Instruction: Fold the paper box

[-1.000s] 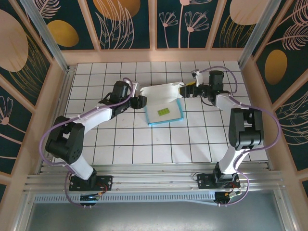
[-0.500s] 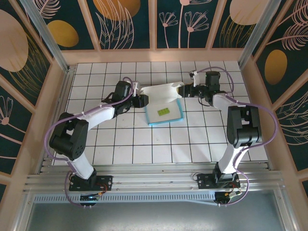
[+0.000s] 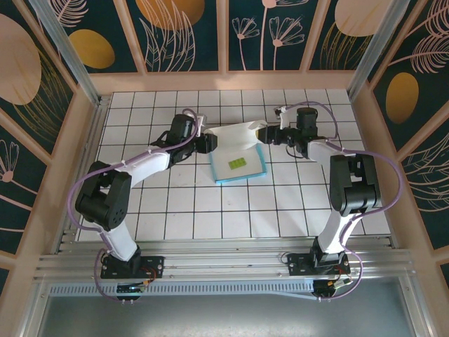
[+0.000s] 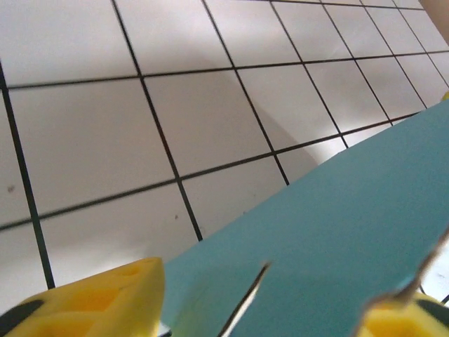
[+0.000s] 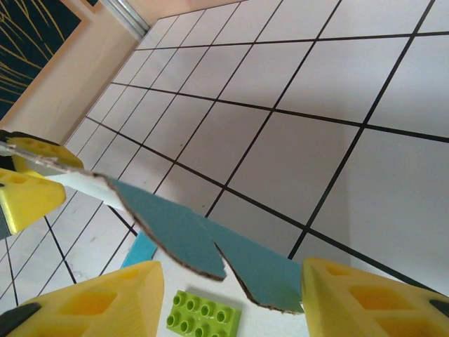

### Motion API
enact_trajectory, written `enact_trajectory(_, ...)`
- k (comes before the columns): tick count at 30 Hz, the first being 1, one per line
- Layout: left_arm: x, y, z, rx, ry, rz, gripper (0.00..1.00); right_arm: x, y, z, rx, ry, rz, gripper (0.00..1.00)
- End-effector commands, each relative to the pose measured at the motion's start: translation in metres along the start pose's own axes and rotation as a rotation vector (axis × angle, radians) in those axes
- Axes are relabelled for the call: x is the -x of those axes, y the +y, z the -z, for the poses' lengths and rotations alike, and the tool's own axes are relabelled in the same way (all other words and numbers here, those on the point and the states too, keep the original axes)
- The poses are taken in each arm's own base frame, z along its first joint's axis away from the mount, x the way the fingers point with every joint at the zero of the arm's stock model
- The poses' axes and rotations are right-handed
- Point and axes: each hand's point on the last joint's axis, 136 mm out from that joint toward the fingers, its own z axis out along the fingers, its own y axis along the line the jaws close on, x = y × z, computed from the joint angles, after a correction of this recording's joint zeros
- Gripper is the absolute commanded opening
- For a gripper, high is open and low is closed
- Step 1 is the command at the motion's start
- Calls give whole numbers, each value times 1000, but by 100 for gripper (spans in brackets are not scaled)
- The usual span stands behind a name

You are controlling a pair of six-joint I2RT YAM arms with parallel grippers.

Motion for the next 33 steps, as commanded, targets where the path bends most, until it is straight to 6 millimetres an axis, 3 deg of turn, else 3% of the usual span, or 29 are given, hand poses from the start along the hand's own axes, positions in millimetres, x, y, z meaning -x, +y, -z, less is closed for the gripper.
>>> enact_trajectory(1,1,2,-5,20,13,-1,45,7,7,-1,-8,-26,9,53)
enact_trajectory(5,-5,9,-8,55,35,80,43,6,7,-6,-31,-25,-9,51)
enact_trajectory(14,-19,14,-4,100,70,261,49,5,15,-12,-57,-22,-14,49)
enact_trajectory(22,-22,47,13,328,55,301,53,2,13,-13,-107,-23,-17,47)
enact_trajectory(25,-18,39,13,284,42,322,53,3,15,-13,-110,-31,-17,46)
enact_trajectory(29,-18,25,1,194,57,361,42,4,18,-13,-109,-41,-26,45)
enact_trajectory(33,-16,21,-9,165,62,359,40,4,23,-13,-88,-46,-37,45)
